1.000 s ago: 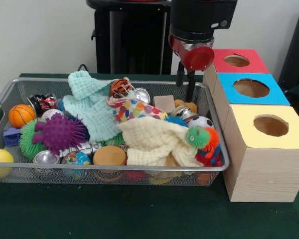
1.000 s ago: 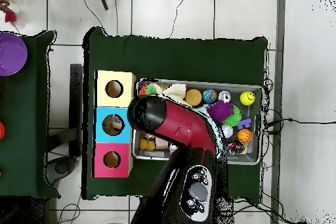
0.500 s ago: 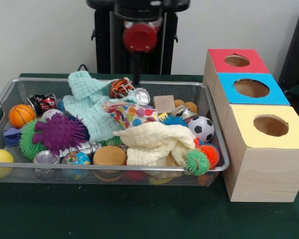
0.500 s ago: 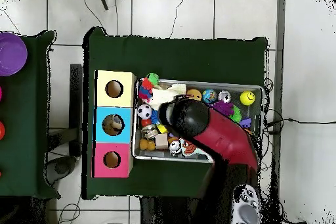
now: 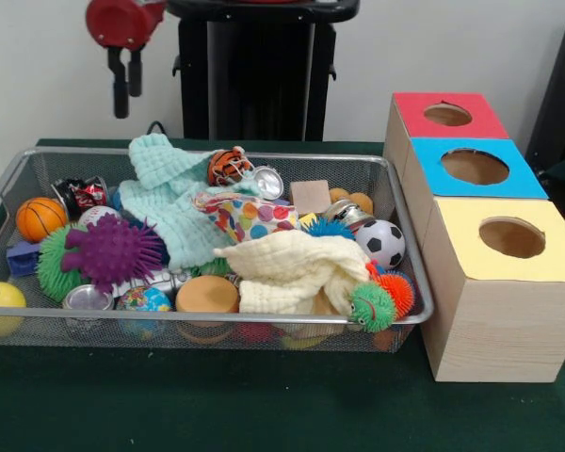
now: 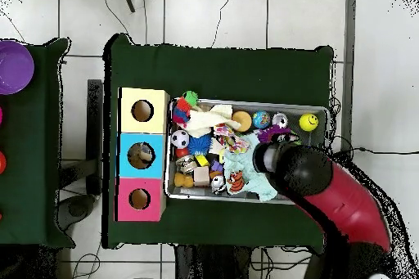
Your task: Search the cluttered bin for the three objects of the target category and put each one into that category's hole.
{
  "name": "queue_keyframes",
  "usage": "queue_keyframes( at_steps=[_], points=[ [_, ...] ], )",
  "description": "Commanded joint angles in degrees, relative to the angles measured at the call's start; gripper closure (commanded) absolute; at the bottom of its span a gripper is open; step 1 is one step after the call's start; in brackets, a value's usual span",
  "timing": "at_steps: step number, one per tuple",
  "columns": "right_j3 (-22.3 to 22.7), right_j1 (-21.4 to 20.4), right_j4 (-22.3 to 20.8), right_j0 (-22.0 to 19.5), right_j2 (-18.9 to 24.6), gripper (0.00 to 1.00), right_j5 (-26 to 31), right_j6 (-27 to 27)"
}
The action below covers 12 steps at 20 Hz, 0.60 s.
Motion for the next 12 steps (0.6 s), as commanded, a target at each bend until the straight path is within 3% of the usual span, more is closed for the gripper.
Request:
queue_keyframes(
  at_steps=[1, 12],
  points=[
    [9.8, 0.8, -7.4, -4.2, 8.5, 0.00, -8.2, -10.8],
    [10.6, 6.1, -13.4, -8.6, 13.1, 0.00, -17.3, -5.0]
  ],
)
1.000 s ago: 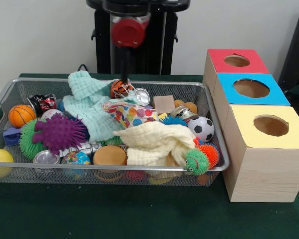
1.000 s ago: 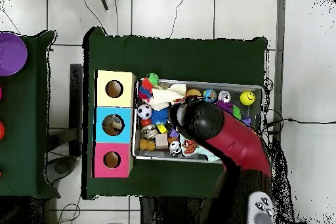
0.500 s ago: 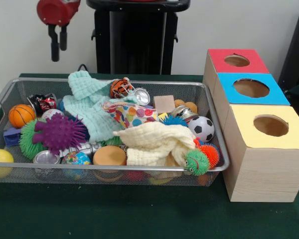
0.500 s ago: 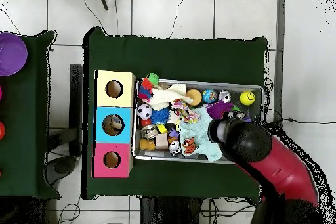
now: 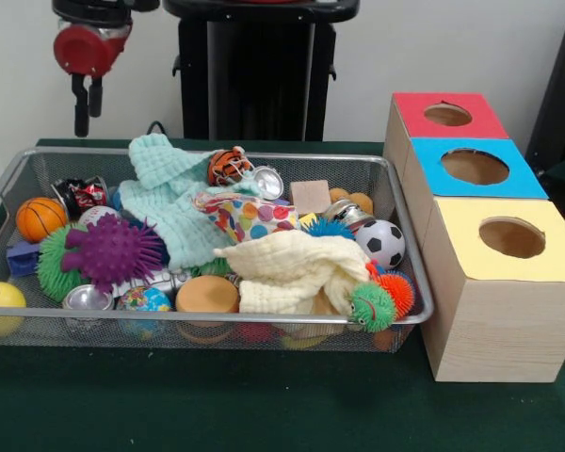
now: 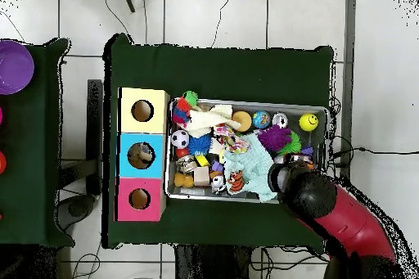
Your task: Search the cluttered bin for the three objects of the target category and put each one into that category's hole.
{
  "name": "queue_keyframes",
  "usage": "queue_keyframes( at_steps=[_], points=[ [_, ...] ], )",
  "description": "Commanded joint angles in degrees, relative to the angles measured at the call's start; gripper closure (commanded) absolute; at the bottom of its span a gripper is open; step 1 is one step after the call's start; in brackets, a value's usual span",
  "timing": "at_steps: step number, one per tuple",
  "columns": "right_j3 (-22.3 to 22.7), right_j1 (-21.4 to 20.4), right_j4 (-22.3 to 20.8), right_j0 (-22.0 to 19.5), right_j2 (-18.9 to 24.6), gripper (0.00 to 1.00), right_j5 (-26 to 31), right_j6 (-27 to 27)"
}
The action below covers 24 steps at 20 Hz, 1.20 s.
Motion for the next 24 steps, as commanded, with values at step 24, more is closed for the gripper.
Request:
queue_keyframes(
  at_steps=[24],
  points=[
    [-7.6, 13.2, -20.2, -13.3, 14.6, 0.00, -7.2, -7.6]
  ],
)
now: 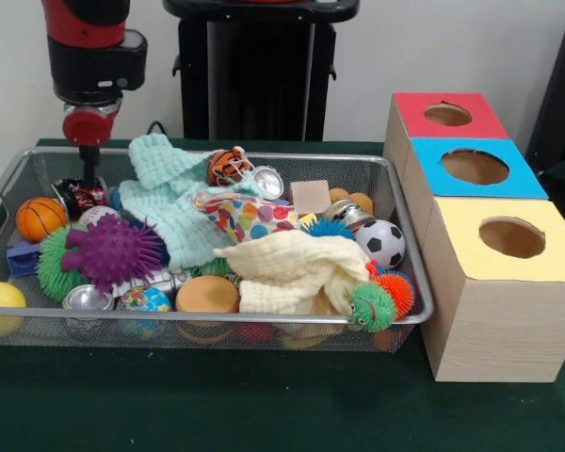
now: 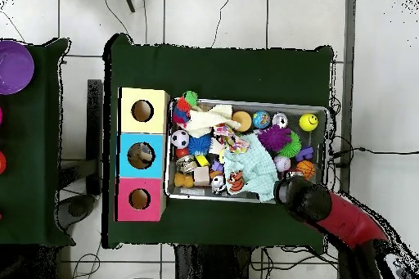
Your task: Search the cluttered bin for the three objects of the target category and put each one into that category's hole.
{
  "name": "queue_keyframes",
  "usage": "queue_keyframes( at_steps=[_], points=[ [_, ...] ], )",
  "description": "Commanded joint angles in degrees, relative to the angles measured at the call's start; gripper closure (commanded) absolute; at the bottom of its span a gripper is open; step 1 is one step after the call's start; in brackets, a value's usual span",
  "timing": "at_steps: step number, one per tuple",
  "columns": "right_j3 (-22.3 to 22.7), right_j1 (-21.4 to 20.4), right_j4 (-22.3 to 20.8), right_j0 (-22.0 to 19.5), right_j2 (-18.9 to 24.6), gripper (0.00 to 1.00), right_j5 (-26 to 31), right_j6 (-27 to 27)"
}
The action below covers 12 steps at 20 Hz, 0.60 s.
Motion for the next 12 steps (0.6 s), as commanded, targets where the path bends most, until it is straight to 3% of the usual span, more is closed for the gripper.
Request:
queue_keyframes(
  at_steps=[1, 12],
  points=[
    [-6.3, 2.7, -5.4, -2.0, 7.4, 0.00, -2.8, -7.4],
    [-7.0, 6.2, -10.0, -3.7, 7.6, 0.00, -1.7, -6.9]
  ],
)
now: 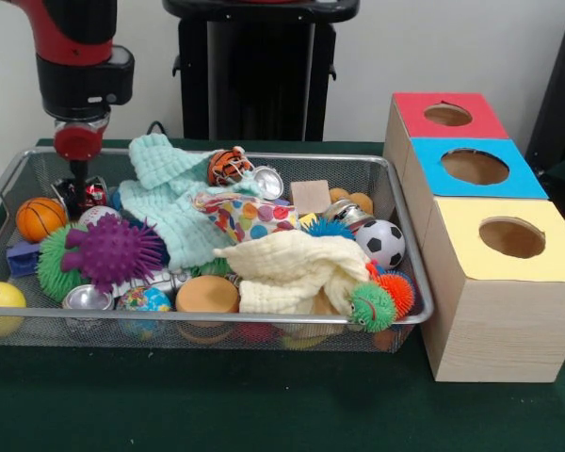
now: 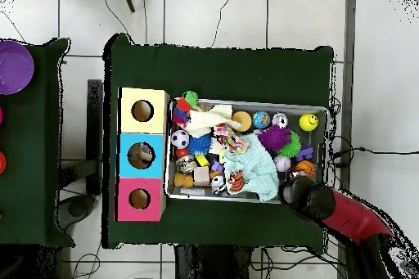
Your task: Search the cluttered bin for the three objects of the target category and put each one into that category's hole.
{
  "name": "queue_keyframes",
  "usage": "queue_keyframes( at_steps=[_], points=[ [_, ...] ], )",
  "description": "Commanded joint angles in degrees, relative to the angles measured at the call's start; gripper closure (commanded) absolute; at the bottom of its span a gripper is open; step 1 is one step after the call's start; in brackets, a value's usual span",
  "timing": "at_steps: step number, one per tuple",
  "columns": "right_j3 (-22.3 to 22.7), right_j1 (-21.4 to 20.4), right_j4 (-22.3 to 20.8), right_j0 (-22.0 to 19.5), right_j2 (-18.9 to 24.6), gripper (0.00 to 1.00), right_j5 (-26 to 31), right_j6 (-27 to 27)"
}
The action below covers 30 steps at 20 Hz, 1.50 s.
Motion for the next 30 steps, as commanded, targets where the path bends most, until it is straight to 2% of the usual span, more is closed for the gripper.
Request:
queue_keyframes(
  at_steps=[1, 5, 10, 15, 19, 21, 26, 28, 30],
  points=[
    [-4.5, 4.1, -5.1, -1.5, 5.6, 0.00, -0.9, -7.5],
    [-7.1, 7.3, -8.6, -4.6, 7.9, 0.00, 1.5, -12.5],
    [-9.5, 8.5, -11.9, -8.4, 12.3, 0.00, 7.9, -18.7],
    [-12.2, 10.1, -14.4, -8.8, 13.8, 0.00, 11.0, -19.7],
    [-14.0, 10.8, -16.3, -9.9, 15.9, 0.00, 9.5, -19.3],
    [-14.4, 10.3, -16.7, -11.3, 17.6, 0.00, 6.2, -17.9],
    [-13.9, 9.2, -21.1, -15.2, 23.0, 0.00, -13.3, -10.3],
    [-13.8, 8.0, -22.7, -15.9, 24.5, 0.00, -16.7, -8.8],
    [-13.5, 7.3, -23.6, -17.4, 27.3, 0.00, -16.1, -9.4]
  ],
)
